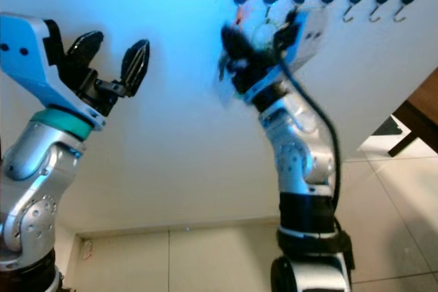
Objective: Hang keys on a hook
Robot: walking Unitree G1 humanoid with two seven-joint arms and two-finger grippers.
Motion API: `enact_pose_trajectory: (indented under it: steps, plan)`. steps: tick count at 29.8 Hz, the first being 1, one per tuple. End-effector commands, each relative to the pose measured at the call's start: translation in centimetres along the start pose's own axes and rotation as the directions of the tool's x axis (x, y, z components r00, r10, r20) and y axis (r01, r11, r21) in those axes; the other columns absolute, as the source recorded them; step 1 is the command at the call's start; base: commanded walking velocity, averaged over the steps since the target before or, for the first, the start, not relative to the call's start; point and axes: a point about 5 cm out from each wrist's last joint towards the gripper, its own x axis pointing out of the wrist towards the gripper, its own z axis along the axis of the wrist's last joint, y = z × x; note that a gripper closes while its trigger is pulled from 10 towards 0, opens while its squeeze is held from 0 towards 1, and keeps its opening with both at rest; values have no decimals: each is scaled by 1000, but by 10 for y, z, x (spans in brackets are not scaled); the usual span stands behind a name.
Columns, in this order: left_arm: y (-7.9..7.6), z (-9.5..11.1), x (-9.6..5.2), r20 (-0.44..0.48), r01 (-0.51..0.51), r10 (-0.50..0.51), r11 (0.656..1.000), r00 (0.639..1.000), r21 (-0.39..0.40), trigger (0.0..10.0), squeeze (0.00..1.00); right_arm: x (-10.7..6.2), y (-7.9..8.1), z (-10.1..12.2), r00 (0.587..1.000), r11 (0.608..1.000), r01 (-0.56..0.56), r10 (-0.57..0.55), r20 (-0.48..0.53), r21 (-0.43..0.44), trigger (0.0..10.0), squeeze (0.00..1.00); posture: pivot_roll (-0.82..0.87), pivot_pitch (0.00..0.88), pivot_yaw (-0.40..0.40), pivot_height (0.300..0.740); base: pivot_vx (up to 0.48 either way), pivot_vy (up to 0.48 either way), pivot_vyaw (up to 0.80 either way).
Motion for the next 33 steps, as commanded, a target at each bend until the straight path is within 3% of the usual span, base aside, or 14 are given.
enact_pose_trajectory:
  steps: [1,6,8,11,14,16,18,19,20,21,29,30,32,33]
  plan:
    - [0,2,0,5,2,-2,1000,1000,-1,10000,0,-4,-3,-22,994,999,31,-27,-104,33,10000,0,-59,94,68,740,0,0,0]
    - [0,2,-1,4,0,0,1000,1000,-3,10000,0,-4,-8,-17,992,992,37,-52,-117,-120,10000,0,-58,94,68,740,0,0,0]
    - [0,2,-1,2,0,0,1000,1000,-4,10000,0,-1,-10,-5,995,947,9,-41,-95,-322,10000,0,-57,94,70,740,0,0,0]
    - [0,2,-1,2,0,0,1000,1000,-5,10000,0,0,-10,-1,995,922,-5,-32,-90,-386,10000,0,-59,93,70,740,0,0,0]
    - [0,2,-1,2,0,0,1000,1000,-5,10000,0,0,-10,-1,995,922,-5,-32,-90,-386,10000,0,-59,93,70,740,0,0,0]
    - [-1,2,-1,1,0,0,1000,1000,-6,10000,0,-2,-8,2,995,878,-32,-16,-96,-478,10000,0,-59,93,70,740,0,0,0]
    - [-1,1,-1,-3,0,0,1000,1000,-5,10000,0,-4,-8,0,995,868,-31,-21,-99,-495,10000,0,-59,93,70,740,0,0,0]
    - [-1,1,-1,-5,0,0,1000,1000,-4,10000,0,-6,-8,-2,995,865,-31,-22,-98,-502,10000,149,-58,96,71,740,0,0,0]
    - [-1,1,-1,-5,0,0,1000,1000,-4,10000,0,-6,-8,-2,995,865,-31,-22,-98,-502,10000,149,-58,96,71,740,0,0,0]
    - [-1,1,-1,-6,0,0,1000,1000,-3,10000,0,-7,-8,-4,995,865,-29,-23,-96,-501,10000,1000,-58,96,71,740,0,0,0]
    - [0,1,0,-8,-2,2,1000,1000,-2,10000,0,-13,1,-4,998,897,-57,38,-51,-439,10000,1000,-58,105,72,740,0,0,0]
    - [-1,0,-1,-13,0,0,1000,1000,-5,10000,0,-18,3,-2,1000,896,-16,26,16,-443,10000,1000,-58,107,71,740,0,0,0]
    - [-1,0,-1,-15,0,0,1000,1000,-6,10000,0,-20,4,-2,999,896,-2,21,37,-444,10000,1000,-58,114,73,740,0,0,0]
    - [-1,-1,-2,-18,1,-2,1000,1000,-7,10000,0,-23,6,-5,998,894,15,12,56,-448,10000,0,-59,115,74,740,0,0,0]
